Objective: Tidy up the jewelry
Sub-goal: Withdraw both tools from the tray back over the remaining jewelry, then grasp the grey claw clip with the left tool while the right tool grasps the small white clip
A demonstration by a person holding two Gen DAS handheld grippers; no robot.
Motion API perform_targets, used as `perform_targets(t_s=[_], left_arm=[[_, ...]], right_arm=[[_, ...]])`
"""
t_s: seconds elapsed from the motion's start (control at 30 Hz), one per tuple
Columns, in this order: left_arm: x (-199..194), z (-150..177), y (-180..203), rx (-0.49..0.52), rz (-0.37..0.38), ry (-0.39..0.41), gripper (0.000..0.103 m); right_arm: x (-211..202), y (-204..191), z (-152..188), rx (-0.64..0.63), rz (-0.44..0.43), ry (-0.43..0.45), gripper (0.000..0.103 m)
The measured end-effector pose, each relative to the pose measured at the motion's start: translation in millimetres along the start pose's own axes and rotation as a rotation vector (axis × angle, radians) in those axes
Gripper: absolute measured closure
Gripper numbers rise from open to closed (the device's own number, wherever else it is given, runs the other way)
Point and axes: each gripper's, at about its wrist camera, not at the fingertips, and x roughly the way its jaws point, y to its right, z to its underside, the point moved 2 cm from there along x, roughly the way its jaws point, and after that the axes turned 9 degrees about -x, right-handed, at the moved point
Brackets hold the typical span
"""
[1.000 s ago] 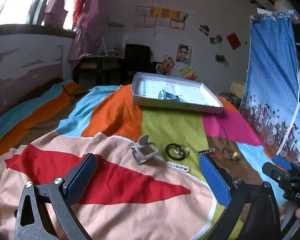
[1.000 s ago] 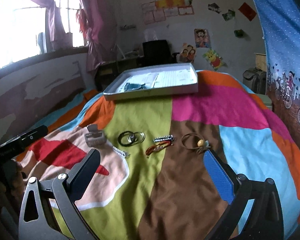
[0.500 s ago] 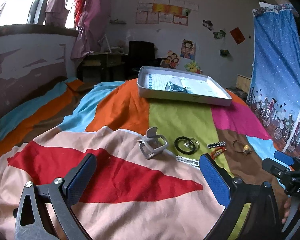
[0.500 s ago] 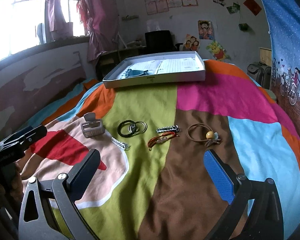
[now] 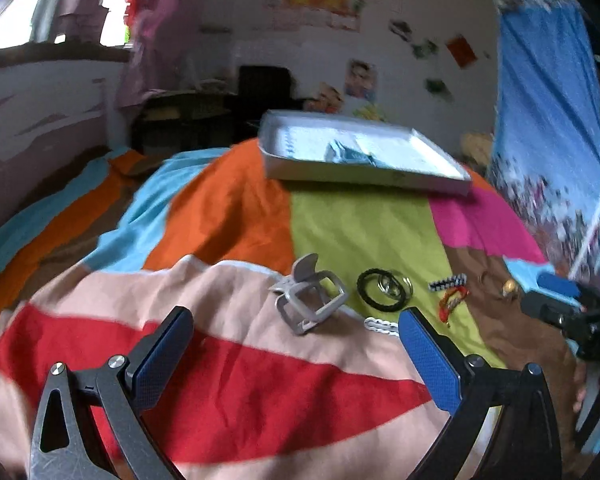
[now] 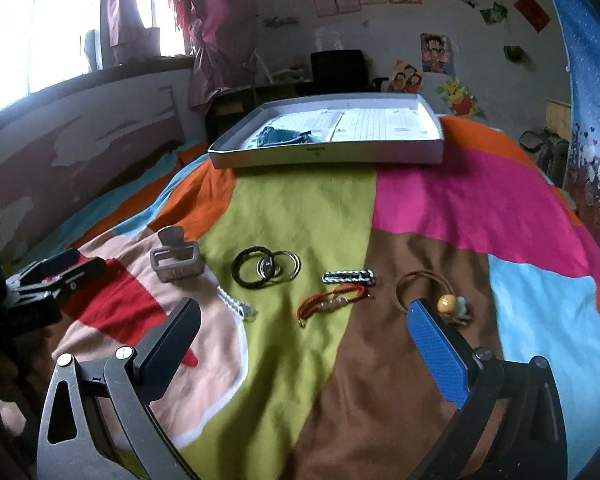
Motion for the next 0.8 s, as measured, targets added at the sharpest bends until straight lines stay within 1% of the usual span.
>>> perform_targets(t_s=[0.03,0.1,0.17,0.23,0.3,0.37,0.4,0.47,0.5,0.53,0.63,0.7,0.77,0.8], left_arm=[[4,-3,-1,0.006,0.000,-0.003,0.000],[11,-8,-6,-0.004,0.030,0.006,0.000],[21,-10,-12,-0.011,0.067,-0.024,0.000],[29,-7,-15,-0.004,0.076,-0.049,0.000],[33,-4,-17,0.012,0.086,-0.052,0.000],[37,-3,-16,0.016,0.102,-0.063,0.000],[39,-2,-16,0.018,0.115,-0.066,0.000],[41,-1,-13,0.035,0.127,-0.065,0.002],[43,-1,-13,0.039,0.132,-0.064,0.003],[45,-1,-12,0.043,0.137,-0.066,0.007],[53,0,-13,0.043,0.163,-0.086,0.016],[61,0,-13,0.043,0.185,-0.104,0.020],[67,2,-14,0.040,0.196,-0.123,0.024],[69,2,-15,0.037,0.196,-0.129,0.024]], right_arm=[[6,0,-3,0.004,-0.012,-0.011,0.001],[16,1,-6,0.003,-0.028,-0.023,0.001],[28,0,-8,-0.003,-0.047,-0.039,0.001],[40,0,-9,-0.013,-0.091,-0.070,0.001],[52,1,-10,-0.005,-0.136,-0.109,0.001],[61,1,-9,0.006,-0.182,-0.129,0.002],[64,-1,-9,0.000,-0.189,-0.133,0.003],[71,-6,-9,-0.034,-0.201,-0.140,0.013],[75,-9,-9,-0.055,-0.204,-0.145,0.027],[79,-11,-9,-0.066,-0.209,-0.150,0.034],[90,-17,-9,-0.071,-0.243,-0.163,0.041],[96,-23,-9,-0.067,-0.277,-0.169,0.042],[103,-29,-6,-0.074,-0.299,-0.190,0.049],[107,-32,-5,-0.078,-0.306,-0.203,0.057]])
